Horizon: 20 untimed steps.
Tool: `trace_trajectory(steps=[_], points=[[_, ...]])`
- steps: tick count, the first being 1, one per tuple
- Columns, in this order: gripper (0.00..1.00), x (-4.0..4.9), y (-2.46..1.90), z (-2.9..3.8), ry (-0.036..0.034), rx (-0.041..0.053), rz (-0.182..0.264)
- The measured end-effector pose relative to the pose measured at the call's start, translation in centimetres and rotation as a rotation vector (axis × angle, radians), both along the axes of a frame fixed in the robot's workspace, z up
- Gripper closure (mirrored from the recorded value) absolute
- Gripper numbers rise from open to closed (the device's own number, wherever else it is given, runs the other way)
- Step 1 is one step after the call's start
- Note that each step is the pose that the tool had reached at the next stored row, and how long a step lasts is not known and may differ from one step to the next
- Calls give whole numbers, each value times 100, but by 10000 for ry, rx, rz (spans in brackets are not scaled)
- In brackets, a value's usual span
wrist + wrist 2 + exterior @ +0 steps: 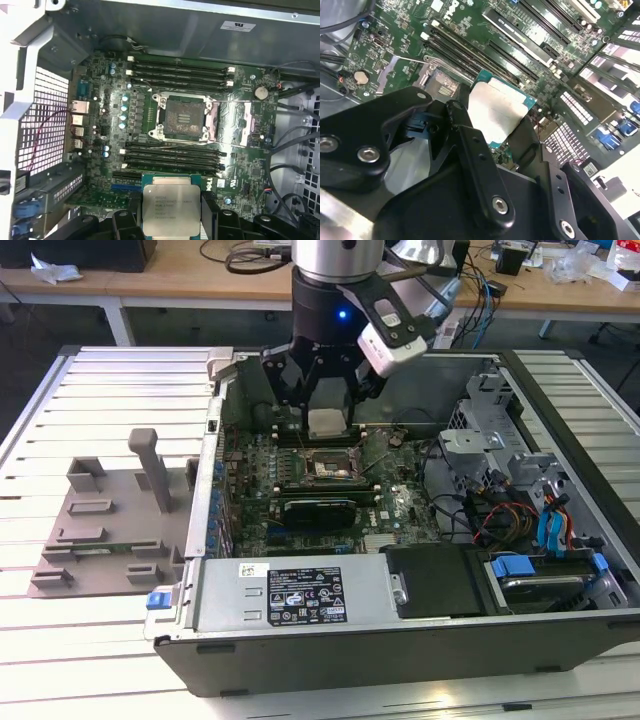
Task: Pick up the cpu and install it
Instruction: 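Pick up the cpu and move it towards the insertion slot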
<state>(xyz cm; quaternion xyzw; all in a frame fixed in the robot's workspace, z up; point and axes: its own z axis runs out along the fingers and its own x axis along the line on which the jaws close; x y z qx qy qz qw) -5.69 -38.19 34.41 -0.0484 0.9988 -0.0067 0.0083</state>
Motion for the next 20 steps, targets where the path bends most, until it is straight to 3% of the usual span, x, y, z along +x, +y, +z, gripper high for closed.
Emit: trace_trajectory(steps=[9, 13, 15, 16, 20], points=[[45, 141, 11, -92, 0, -1, -1], [45, 193, 104, -149, 0, -1, -1], [45, 213, 187, -187, 0, -1, -1], [45, 219, 207, -201, 0, -1, 0], [45, 231, 229, -230, 0, -1, -1]])
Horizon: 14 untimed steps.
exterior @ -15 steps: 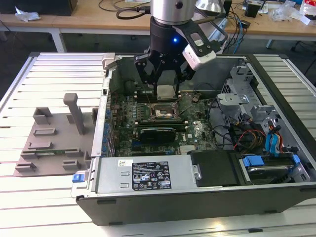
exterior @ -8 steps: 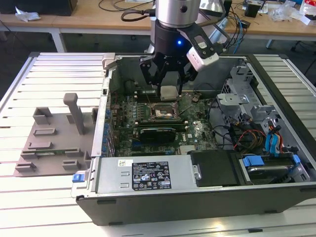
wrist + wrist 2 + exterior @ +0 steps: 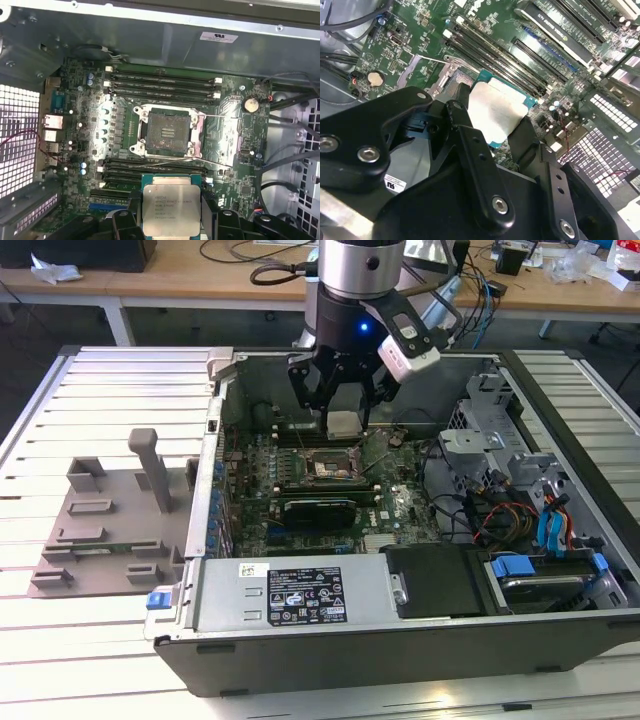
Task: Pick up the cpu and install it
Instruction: 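Pick up the cpu and move it towards the insertion slot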
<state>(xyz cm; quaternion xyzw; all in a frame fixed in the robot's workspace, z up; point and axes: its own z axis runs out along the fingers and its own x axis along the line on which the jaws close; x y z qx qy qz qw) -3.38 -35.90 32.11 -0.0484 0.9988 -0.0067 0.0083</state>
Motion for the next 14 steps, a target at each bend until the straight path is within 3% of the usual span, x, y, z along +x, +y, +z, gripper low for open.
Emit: trace_trajectory(steps=[14], points=[[45, 51, 3, -92, 0, 0, 0]])
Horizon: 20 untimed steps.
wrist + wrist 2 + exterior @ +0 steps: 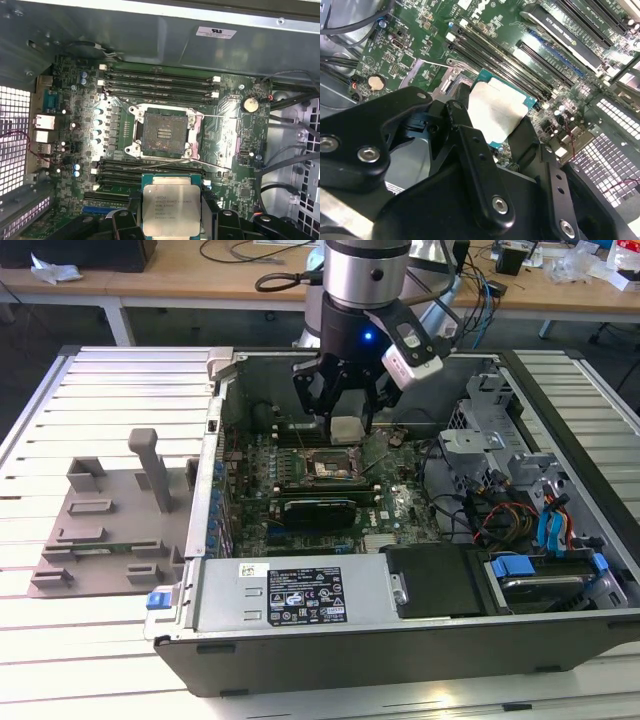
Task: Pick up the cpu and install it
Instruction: 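Pick up the cpu and move it towards the insertion slot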
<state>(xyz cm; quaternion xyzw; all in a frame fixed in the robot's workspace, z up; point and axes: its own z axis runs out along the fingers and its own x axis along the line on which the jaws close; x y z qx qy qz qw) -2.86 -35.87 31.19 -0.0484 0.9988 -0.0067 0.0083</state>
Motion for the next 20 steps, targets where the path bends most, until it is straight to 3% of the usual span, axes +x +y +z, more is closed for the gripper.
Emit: trace_trajectory(steps=[20], points=[[45, 80, 3, -143, 0, -1, 0]])
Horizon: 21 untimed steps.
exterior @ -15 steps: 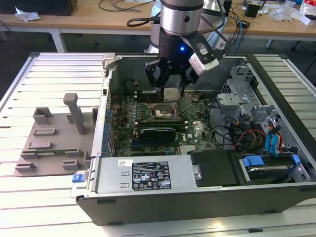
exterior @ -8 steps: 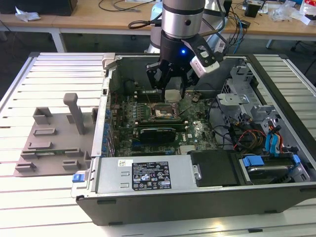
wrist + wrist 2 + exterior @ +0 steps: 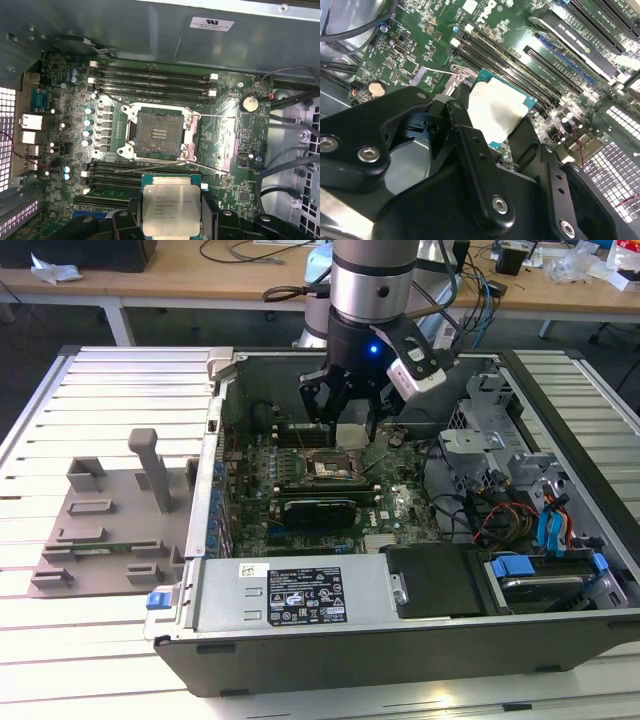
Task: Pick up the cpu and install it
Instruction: 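Pick up the cpu and move it towards the insertion slot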
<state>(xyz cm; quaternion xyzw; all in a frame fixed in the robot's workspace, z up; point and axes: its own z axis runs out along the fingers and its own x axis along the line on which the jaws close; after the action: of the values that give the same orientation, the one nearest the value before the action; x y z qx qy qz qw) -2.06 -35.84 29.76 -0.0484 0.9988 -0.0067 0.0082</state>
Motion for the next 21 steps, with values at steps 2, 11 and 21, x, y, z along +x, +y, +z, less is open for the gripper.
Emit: trace_trajectory(steps=[2, 11, 21], points=[[45, 10, 0, -18, 0, 1, 0], [45, 15, 132, -164, 0, 1, 0], [45, 15, 286, -181, 0, -1, 0]])
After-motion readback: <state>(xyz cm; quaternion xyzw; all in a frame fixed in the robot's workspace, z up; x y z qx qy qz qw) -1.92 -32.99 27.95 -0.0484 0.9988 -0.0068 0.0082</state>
